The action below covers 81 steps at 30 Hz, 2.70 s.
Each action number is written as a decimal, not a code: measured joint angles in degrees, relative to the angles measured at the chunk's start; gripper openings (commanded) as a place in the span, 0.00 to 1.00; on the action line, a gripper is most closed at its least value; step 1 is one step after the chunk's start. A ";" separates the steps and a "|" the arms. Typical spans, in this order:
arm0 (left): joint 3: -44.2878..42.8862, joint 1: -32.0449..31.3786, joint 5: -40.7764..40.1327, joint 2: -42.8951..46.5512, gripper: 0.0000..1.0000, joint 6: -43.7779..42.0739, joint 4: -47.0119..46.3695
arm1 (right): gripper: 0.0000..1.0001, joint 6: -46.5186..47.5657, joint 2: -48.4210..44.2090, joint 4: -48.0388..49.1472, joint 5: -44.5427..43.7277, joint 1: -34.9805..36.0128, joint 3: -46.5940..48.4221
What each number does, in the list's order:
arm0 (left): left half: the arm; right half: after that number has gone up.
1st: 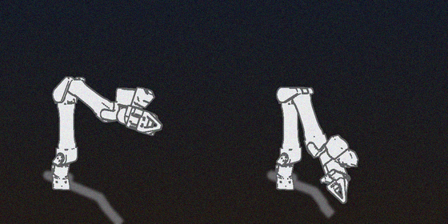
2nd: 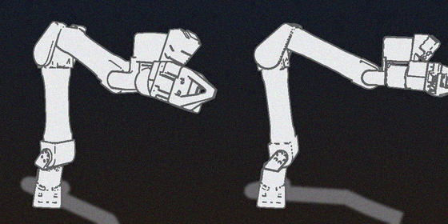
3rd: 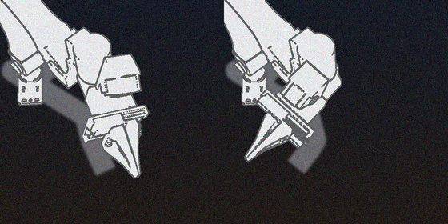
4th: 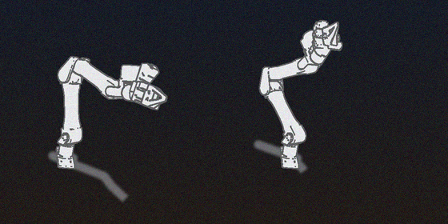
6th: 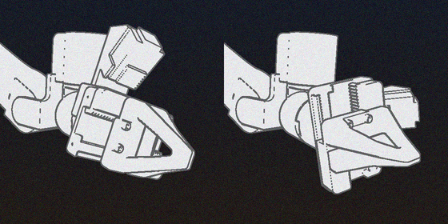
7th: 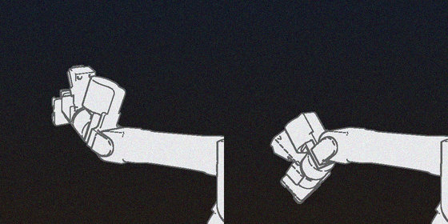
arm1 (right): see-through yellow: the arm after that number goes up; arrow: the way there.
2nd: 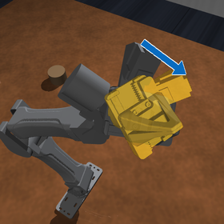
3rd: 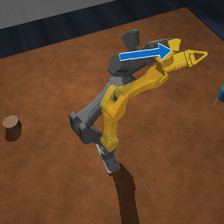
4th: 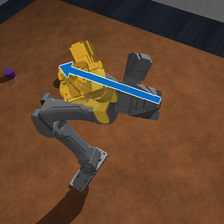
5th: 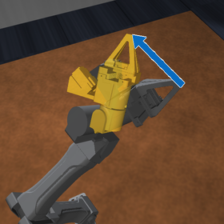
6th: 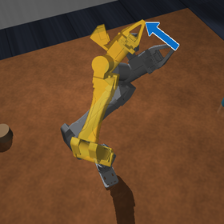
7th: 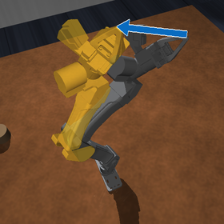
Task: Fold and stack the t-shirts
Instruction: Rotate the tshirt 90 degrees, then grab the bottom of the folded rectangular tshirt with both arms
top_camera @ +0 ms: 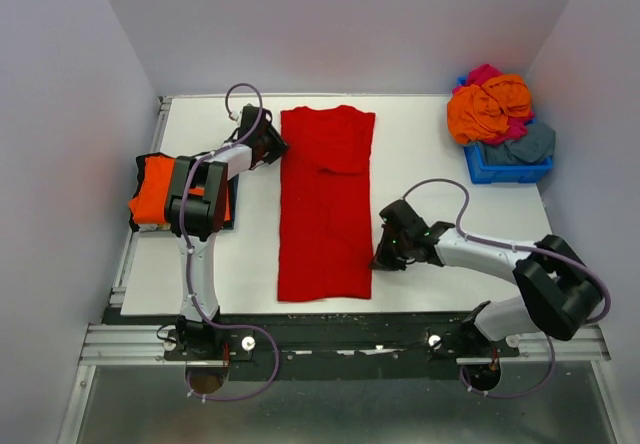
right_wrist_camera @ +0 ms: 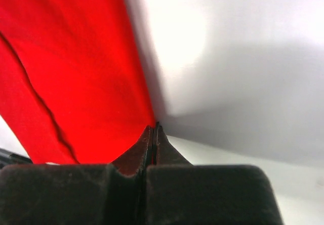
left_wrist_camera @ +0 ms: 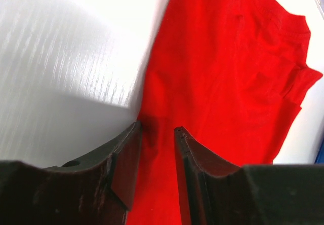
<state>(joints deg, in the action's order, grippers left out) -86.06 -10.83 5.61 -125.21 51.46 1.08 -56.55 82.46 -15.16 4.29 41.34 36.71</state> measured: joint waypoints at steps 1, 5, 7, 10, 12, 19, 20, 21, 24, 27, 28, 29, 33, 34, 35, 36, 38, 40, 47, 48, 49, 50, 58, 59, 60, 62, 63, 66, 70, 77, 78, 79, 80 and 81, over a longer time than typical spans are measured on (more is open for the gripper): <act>0.37 0.00 0.11 0.20 0.49 0.00 -0.24 | 0.14 0.46 -1.25 -0.79 -0.28 -0.55 -0.68; 0.79 -0.02 0.74 0.46 0.49 -0.11 -0.66 | 0.48 2.78 -4.13 -3.17 -0.79 -1.40 -1.79; 0.63 -0.09 0.85 0.44 0.49 -0.28 -0.55 | 0.54 3.80 -4.52 -2.89 -0.11 -1.40 -1.77; -0.52 -0.24 0.85 0.13 0.45 -0.72 1.01 | 0.54 5.01 -5.31 -2.86 0.50 -1.38 -2.01; -2.62 -0.35 0.87 -1.01 0.44 -0.92 2.01 | 0.53 5.46 -5.62 -2.75 1.11 -1.38 -2.34; -10.40 -0.94 0.83 -6.05 0.37 -0.83 4.48 | 0.49 5.66 -7.72 -1.57 3.58 -1.38 -4.83; -11.37 -1.07 0.81 -6.67 0.36 -0.79 4.70 | 0.48 5.64 -8.11 -1.16 4.26 -1.27 -5.35; -12.81 -1.27 0.79 -7.65 0.36 -0.52 5.07 | 0.48 5.64 -8.48 -0.79 4.79 -1.14 -5.84; -13.90 -1.64 0.61 -8.57 0.36 0.57 4.79 | 0.47 5.57 -9.22 0.79 6.78 -0.81 -7.39; -13.79 -1.84 0.00 -8.57 0.36 1.77 4.48 | 0.47 5.16 -9.14 2.43 8.83 -0.17 -8.24; -13.64 -1.90 -0.33 -8.57 0.36 2.19 4.22 | 0.47 5.01 -8.94 2.97 9.42 0.11 -8.37; -13.49 -1.97 -0.61 -8.57 0.36 2.49 4.02 | 0.47 4.92 -8.66 3.50 9.99 0.46 -8.44; -12.85 -2.16 -1.18 -8.57 0.36 3.41 2.73 | 0.36 4.31 -7.32 4.87 11.67 2.08 -8.46; -12.85 -2.19 -1.25 -8.57 0.36 3.48 2.62 | 0.32 4.09 -7.17 5.07 11.87 2.25 -8.63; -12.85 -2.21 -1.33 -8.57 0.36 3.50 2.62 | 0.24 3.91 -7.17 5.25 12.09 2.38 -8.96; -12.85 -2.23 -1.38 -8.57 0.36 3.52 2.60 | 0.18 3.63 -7.23 5.46 12.31 2.45 -9.35; -12.76 -2.32 -1.53 -8.57 0.36 3.69 2.38 | 0.01 3.39 -7.43 5.68 12.76 2.54 -10.19; -12.31 -2.36 -1.55 -8.52 0.36 4.02 1.68 | 0.01 2.89 -8.00 5.53 12.90 2.56 -11.02; -10.49 -2.56 -1.55 -7.30 0.58 3.30 0.59 | 0.01 2.60 -13.18 0.28 10.03 2.60 -12.02; -10.32 -2.64 -1.55 -6.93 0.62 2.78 0.98 | 0.01 2.60 -14.32 -0.74 9.40 2.58 -12.15; -10.03 -2.71 -1.55 -6.34 0.66 2.19 1.49 | 0.01 2.60 -15.50 -1.68 8.85 2.60 -12.39; -9.77 -2.75 -1.62 -5.81 0.68 1.40 2.03 | 0.01 2.60 -16.55 -2.56 8.46 2.58 -12.59; -0.13 -2.91 -1.95 5.81 0.72 -5.66 7.82 | 0.01 3.19 -19.87 -6.27 7.13 2.60 -12.74; 2.23 -2.91 -1.97 8.20 0.71 -5.92 8.50 | 0.01 3.52 -19.89 -6.45 7.10 2.60 -12.72; 5.60 -2.99 -1.97 11.15 0.68 -6.14 8.68 | 0.01 3.76 -19.89 -6.62 7.10 2.60 -12.70; 13.20 -3.26 -1.99 18.56 0.66 -6.23 9.16 | 0.01 4.33 -19.89 -6.95 7.10 2.60 -12.66; 16.81 -3.67 -2.03 22.18 0.65 -6.25 9.64 | 0.01 4.57 -19.89 -7.08 7.10 2.60 -12.66; 24.94 -6.21 -2.16 29.88 0.65 -6.32 11.61 | 0.01 5.14 -19.98 -7.21 7.04 2.60 -12.66; 35.45 -13.99 -2.99 39.04 0.63 -6.43 15.96 | 0.01 5.42 -21.20 -7.23 6.91 2.60 -12.72; 48.19 -21.97 -2.73 53.07 0.56 -3.89 24.35 | 0.01 5.38 -23.78 -7.02 6.62 2.60 -14.58; 48.98 -22.18 -2.73 54.77 0.55 -3.58 25.59 | 0.01 5.38 -23.96 -7.02 6.58 2.60 -14.80; 49.62 -22.32 -2.75 56.39 0.53 -3.34 26.60 | 0.01 5.38 -24.02 -7.04 6.51 2.60 -14.91; 50.25 -22.47 -2.71 58.21 0.51 -3.02 27.54 | 0.01 5.38 -24.02 -7.04 6.47 2.60 -14.95; 50.73 -22.64 -2.60 59.39 0.50 -2.84 28.06 | 0.01 5.38 -24.02 -6.99 6.43 2.60 -14.95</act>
<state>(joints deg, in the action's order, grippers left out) -35.33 -33.47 3.01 -65.82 48.62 29.15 -51.18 58.43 -22.15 10.72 43.94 21.76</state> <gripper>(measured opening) 0.550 0.009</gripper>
